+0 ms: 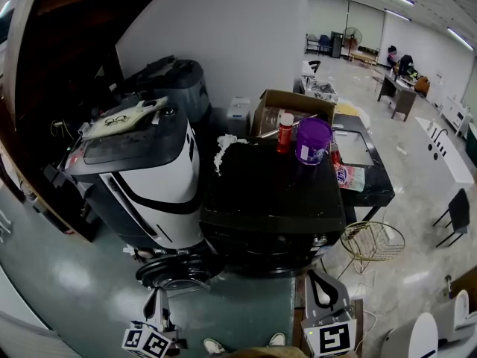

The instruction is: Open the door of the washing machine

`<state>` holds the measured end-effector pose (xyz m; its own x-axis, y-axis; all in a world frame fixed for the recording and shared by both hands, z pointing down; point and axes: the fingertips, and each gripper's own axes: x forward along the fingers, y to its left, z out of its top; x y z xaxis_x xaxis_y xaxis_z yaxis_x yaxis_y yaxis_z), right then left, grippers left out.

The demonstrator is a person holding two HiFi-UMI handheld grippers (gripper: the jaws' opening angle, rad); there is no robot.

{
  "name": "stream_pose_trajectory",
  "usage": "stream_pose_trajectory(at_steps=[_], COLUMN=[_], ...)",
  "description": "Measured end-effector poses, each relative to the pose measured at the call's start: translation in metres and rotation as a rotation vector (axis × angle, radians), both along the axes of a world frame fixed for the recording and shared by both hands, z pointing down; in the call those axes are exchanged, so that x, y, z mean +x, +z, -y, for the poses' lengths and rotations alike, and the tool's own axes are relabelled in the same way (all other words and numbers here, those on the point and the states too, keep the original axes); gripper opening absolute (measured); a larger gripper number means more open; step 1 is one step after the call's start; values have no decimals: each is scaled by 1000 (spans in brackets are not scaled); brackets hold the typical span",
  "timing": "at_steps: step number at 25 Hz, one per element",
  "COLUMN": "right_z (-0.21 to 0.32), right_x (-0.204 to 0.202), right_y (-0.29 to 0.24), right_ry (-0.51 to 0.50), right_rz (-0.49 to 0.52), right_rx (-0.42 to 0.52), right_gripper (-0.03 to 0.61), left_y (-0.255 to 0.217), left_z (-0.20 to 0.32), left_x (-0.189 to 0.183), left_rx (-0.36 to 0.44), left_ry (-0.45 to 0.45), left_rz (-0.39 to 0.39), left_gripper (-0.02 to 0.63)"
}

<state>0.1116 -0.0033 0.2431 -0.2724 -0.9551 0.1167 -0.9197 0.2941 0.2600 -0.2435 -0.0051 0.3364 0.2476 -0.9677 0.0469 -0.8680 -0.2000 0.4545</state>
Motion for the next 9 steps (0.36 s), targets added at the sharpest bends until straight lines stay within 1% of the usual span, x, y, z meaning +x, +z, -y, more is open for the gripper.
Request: stream_pose_trajectory(at_steps=[9], right_z=[-1], right_x=[-1], right_y=[-1], right_ry=[-4], right_rz=[-7], right_rx=[1], right_gripper=[5], left_y=[2], left_z=[-3], left_x=[-1], left_rx=[1], left_ry=[-4], left_rz=[-1], left_gripper=[60])
